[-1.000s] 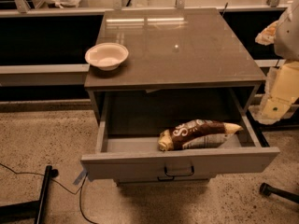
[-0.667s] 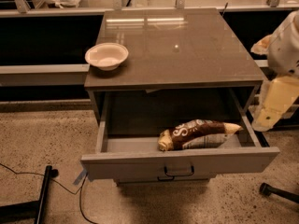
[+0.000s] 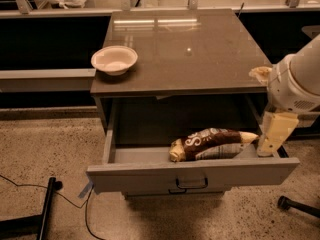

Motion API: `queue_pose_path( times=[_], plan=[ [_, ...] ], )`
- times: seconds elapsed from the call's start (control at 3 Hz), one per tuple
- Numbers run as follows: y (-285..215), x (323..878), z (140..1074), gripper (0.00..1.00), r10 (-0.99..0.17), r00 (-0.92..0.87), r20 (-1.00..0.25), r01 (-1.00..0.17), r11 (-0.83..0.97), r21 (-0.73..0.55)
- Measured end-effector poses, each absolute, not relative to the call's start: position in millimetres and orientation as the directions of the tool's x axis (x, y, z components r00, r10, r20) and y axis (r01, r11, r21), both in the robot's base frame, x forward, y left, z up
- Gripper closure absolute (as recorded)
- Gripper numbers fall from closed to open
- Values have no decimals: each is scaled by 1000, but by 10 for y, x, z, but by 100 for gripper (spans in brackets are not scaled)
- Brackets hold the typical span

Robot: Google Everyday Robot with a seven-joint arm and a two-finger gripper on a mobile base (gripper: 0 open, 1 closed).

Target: Pick brown chip bag from top drawer and place on counter

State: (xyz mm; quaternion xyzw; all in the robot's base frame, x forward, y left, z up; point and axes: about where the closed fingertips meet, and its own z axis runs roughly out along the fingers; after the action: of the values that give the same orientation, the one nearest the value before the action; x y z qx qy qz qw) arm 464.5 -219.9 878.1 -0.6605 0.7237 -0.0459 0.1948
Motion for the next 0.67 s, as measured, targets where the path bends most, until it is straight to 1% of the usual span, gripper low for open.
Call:
queue_pose_path(
  times=[0.33, 0.67],
  plan=[
    [-2218, 4749, 8706, 0, -972, -92, -217, -931, 162, -328],
    [-2190, 5064, 8401, 0, -969, -92, -228, -936, 162, -313]
  ],
)
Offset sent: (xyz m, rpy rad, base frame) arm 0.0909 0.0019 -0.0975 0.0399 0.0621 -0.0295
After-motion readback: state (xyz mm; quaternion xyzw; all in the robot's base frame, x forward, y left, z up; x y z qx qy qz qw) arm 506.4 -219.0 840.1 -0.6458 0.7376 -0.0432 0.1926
